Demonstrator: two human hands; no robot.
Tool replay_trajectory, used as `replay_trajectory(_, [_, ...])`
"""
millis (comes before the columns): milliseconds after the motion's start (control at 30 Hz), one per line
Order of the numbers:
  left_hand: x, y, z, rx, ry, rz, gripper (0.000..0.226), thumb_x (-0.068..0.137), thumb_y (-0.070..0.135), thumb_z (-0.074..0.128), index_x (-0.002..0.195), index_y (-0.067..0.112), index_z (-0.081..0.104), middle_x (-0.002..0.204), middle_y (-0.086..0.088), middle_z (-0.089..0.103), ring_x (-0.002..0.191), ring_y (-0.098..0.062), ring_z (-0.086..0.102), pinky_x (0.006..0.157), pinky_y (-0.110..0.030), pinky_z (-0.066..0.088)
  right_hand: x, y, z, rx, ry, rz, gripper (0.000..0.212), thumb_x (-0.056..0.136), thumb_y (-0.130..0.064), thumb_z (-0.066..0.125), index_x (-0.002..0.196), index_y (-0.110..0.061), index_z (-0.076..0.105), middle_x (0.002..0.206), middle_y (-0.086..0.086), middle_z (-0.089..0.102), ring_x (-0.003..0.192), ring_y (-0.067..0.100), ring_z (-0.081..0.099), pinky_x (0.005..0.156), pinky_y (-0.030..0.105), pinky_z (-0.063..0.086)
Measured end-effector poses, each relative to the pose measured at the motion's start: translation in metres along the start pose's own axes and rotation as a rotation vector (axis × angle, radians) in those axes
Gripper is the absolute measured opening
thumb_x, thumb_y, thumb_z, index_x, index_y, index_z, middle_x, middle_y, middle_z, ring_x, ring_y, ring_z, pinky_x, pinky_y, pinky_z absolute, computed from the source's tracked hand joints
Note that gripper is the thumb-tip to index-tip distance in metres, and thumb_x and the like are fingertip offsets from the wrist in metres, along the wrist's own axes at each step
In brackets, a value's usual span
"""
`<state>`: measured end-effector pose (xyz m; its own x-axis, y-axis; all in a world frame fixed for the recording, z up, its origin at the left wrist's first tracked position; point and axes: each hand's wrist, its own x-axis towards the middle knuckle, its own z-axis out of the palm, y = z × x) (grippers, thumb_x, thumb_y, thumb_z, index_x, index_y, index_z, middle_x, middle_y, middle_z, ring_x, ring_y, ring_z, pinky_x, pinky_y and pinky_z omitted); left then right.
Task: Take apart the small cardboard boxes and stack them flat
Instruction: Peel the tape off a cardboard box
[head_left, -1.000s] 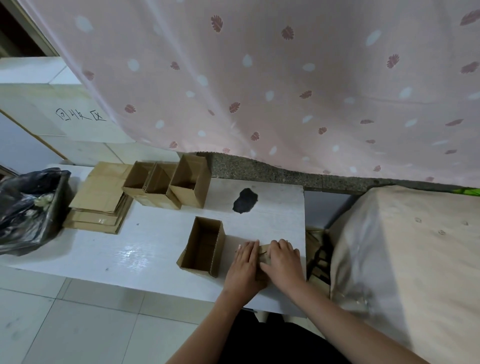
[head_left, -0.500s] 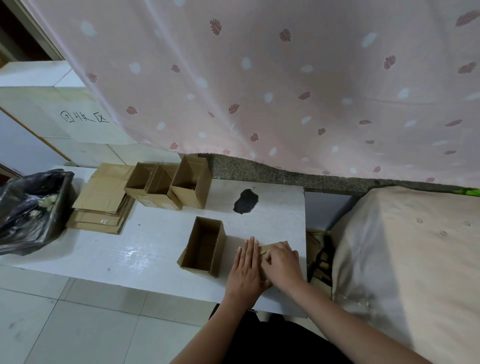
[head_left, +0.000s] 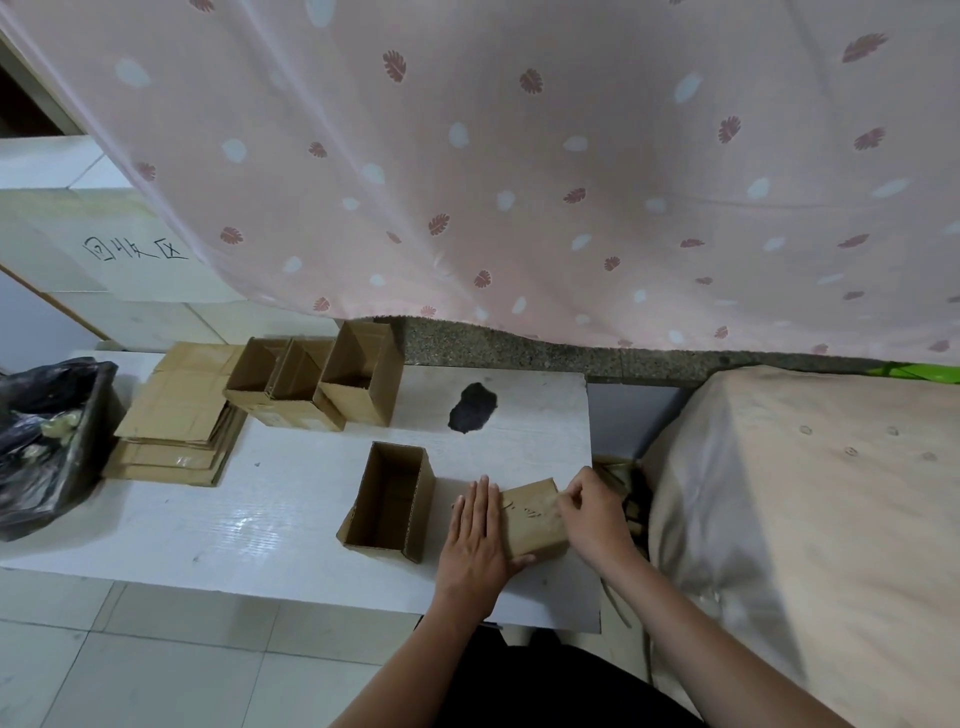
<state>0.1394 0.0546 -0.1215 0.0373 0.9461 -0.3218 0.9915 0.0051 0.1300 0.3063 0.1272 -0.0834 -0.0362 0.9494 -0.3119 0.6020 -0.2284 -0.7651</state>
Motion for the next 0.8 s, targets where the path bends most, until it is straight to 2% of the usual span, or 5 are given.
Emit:
replay_trajectory(133, [0.001,-0.001,0.0,-0.01,-0.013,-0.003,0.107,0.089,0.08,0.02,0.144,0.007,-0.035,0.156,-0.013,-0.037,0.146,-0.029,-0.033,0.118,-0.04,-0.026,0.003,0.001,-0.012,0.059,0.046,-0.002,0.014,0.096,-0.003,0.049,0.09,-0.016,0.049,0.084,0.006,0.067,0.069,0.007,0.067,0.058,0.027,0.056])
replay_trajectory(233, [0.0,-0.001,0.0,-0.029,-0.015,-0.001,0.108,0.089,0.081,0.018,0.145,0.007,-0.036,0.154,-0.012,-0.041,0.145,-0.028,-0.035,0.117,-0.038,-0.027,0.004,0.003,-0.022,0.087,0.094,0.001,0.025,0.096,0.005,0.044,0.102,-0.015,0.057,0.085,0.009,0.063,0.072,0.024,0.067,0.065,0.039,0.06])
replay_trajectory(333, [-0.001,0.002,-0.003,-0.02,-0.012,0.0,0.107,0.09,0.079,0.019,0.146,0.005,-0.035,0.152,-0.013,-0.043,0.144,-0.029,-0.036,0.12,-0.04,-0.022,0.003,0.002,-0.02,0.106,0.021,0.067,0.029,0.1,0.001,0.041,0.089,-0.014,0.064,0.085,0.01,0.062,0.063,0.023,0.07,0.059,0.033,0.061])
replay_trajectory(533, [0.002,0.024,-0.013,0.049,-0.006,0.158,0.103,0.098,0.05,0.05,0.152,0.007,-0.026,0.159,-0.017,-0.03,0.145,-0.032,-0.032,0.114,-0.042,-0.03,0.007,-0.008,-0.005,0.304,-0.146,0.237,0.035,0.102,-0.007,0.04,0.08,-0.003,0.067,0.082,0.019,0.07,0.075,0.027,0.073,0.074,0.041,0.062])
replay_trajectory(800, [0.012,0.03,-0.024,0.156,-0.03,0.129,0.095,0.098,0.032,0.055,0.156,0.023,-0.02,0.165,-0.017,-0.002,0.153,-0.035,-0.002,0.122,-0.053,0.0,0.0,-0.01,-0.011,0.434,-0.169,0.218,0.033,0.104,-0.007,0.037,0.086,0.004,0.062,0.083,0.028,0.068,0.072,0.031,0.074,0.066,0.034,0.061])
